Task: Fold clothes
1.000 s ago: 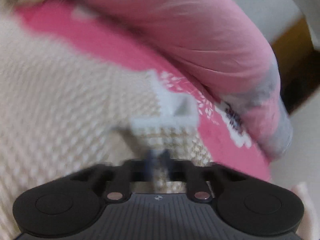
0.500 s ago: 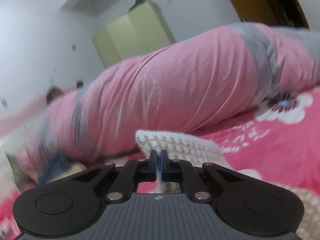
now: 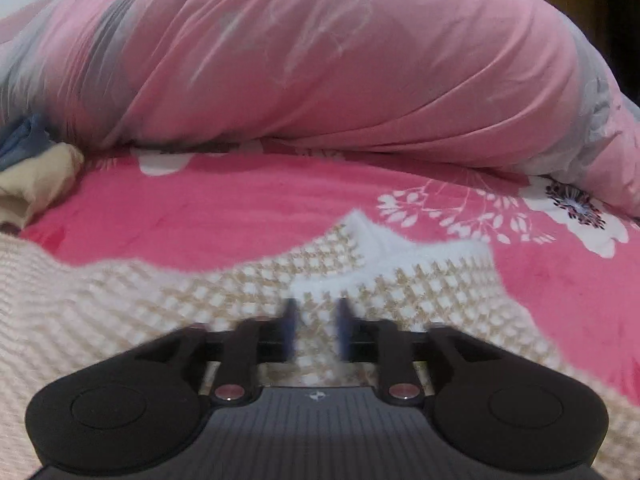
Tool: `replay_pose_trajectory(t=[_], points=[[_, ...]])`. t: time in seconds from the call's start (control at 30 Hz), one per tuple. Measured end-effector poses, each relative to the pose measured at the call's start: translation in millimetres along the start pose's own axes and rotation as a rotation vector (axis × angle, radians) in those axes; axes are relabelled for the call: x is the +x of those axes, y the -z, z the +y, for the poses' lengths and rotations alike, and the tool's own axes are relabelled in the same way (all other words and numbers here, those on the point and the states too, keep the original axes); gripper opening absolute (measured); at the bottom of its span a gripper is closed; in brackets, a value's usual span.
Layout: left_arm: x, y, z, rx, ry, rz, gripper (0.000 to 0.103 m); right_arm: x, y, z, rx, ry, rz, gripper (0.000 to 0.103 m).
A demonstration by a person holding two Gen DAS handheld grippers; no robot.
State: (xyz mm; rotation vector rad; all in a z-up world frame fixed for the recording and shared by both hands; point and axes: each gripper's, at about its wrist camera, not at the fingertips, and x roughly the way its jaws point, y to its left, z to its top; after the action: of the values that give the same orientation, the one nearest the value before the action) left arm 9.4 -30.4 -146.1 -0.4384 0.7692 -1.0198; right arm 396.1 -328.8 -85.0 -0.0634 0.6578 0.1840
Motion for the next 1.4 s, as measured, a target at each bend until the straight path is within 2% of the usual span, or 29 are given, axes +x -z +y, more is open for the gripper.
replay_pose_trajectory(t=[0.1,0.17,0.27,0.37,0.47,0.53,0.6,0.67,0.77,0.9,1.0,1.07,1.2,1.23,1.27,1.3,1.4], points=[[-3,-2,5,-0.076,0.005,-0.013,0.047,-63,-11,-9,0.021,0.007,-0.065,0.035],[-5,-4,8,-0.134,0.009,-0.024,0.048,-106,-11,-12,0.017,0.0,-0.079,0.035],[-7,-6,13,-0.218,0.008,-0.039,0.047,-174,10,-4,-0.037,-0.029,-0.072,0.033],[-7,-7,15,-0.274,-0.006,-0.048,0.047,-208,45,13,-0.089,-0.053,-0.004,0.023],[-9,-7,12,-0.289,-0.052,-0.044,0.044,-203,81,34,-0.147,-0.064,0.062,0.015],[-9,-6,7,-0.285,-0.089,-0.04,0.042,-183,97,44,-0.137,-0.08,0.089,0.013],[-8,-6,1,-0.27,-0.127,-0.036,0.041,-151,108,47,-0.134,-0.042,0.12,0.013],[-8,-5,-5,-0.256,-0.162,-0.033,0.04,-111,119,36,-0.072,0.047,0.196,0.014],[-12,-5,-12,-0.239,-0.192,-0.029,0.041,-121,110,9,0.111,0.044,0.172,0.015],[-25,-5,-15,-0.223,-0.207,-0.052,0.045,-203,119,-31,0.25,0.008,0.052,0.017],[-29,-7,-18,-0.186,-0.239,-0.081,0.046,-279,154,-65,0.331,0.05,-0.006,0.018],[-29,-12,-25,-0.148,-0.256,-0.103,0.046,-318,186,-83,0.393,0.071,-0.012,0.018],[-25,-19,-43,-0.046,-0.277,-0.121,0.046,-368,248,-92,0.499,0.101,-0.004,0.022],[-21,-20,-47,-0.027,-0.279,-0.116,0.046,-376,262,-90,0.518,0.114,-0.006,0.028],[-16,-21,-50,-0.012,-0.28,-0.11,0.046,-381,273,-88,0.537,0.133,-0.01,0.044],[-12,-20,-52,-0.008,-0.282,-0.101,0.046,-384,285,-87,0.555,0.152,-0.013,0.055],[0,-17,-57,0.004,-0.288,-0.073,0.046,-390,319,-88,0.634,0.201,-0.006,0.063]])
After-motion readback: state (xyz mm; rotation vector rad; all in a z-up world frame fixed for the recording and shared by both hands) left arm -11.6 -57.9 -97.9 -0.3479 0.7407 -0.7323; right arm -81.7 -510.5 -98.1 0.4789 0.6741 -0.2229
